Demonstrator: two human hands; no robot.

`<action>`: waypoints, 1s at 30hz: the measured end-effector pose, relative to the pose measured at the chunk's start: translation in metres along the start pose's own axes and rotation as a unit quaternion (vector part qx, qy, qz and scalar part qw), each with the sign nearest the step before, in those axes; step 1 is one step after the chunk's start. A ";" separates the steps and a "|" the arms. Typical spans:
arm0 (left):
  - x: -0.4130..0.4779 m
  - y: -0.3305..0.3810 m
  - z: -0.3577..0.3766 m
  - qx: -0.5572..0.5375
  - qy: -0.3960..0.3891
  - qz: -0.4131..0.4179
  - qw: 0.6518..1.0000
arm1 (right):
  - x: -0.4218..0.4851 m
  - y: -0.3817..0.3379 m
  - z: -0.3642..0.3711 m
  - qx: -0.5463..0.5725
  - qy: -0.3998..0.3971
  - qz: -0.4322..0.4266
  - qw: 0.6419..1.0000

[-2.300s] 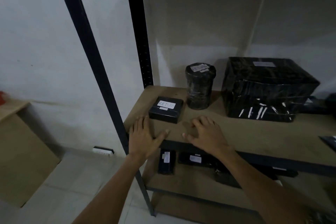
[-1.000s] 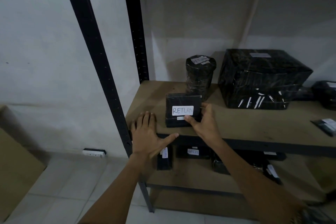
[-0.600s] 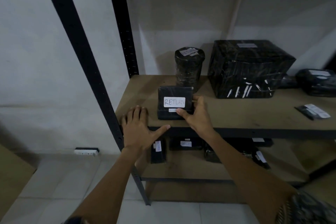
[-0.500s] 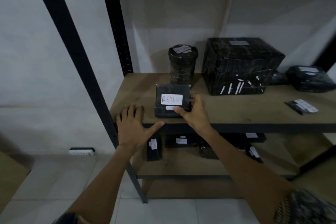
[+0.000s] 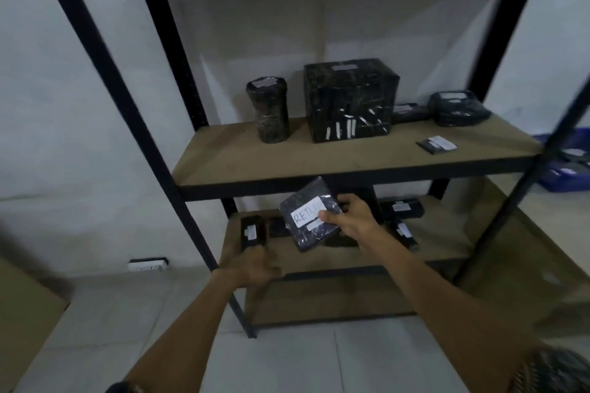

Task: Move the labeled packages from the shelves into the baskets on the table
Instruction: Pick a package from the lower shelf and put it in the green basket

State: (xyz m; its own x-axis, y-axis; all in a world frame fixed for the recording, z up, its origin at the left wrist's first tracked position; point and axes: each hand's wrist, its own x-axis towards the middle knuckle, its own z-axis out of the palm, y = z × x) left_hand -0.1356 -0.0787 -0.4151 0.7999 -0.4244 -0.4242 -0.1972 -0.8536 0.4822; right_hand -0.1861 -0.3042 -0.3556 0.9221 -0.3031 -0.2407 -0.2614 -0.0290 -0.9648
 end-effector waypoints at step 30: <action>-0.044 0.297 0.226 0.106 -0.145 0.153 0.972 | -0.249 0.115 -0.347 0.128 0.260 0.077 0.954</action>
State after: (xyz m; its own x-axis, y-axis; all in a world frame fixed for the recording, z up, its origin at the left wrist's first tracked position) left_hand -0.3573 -0.3822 -0.4267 0.4975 -0.7099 -0.4986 -0.5385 -0.7033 0.4641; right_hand -0.5447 -0.5627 -0.3703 0.5946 -0.7186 -0.3606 -0.2432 0.2668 -0.9326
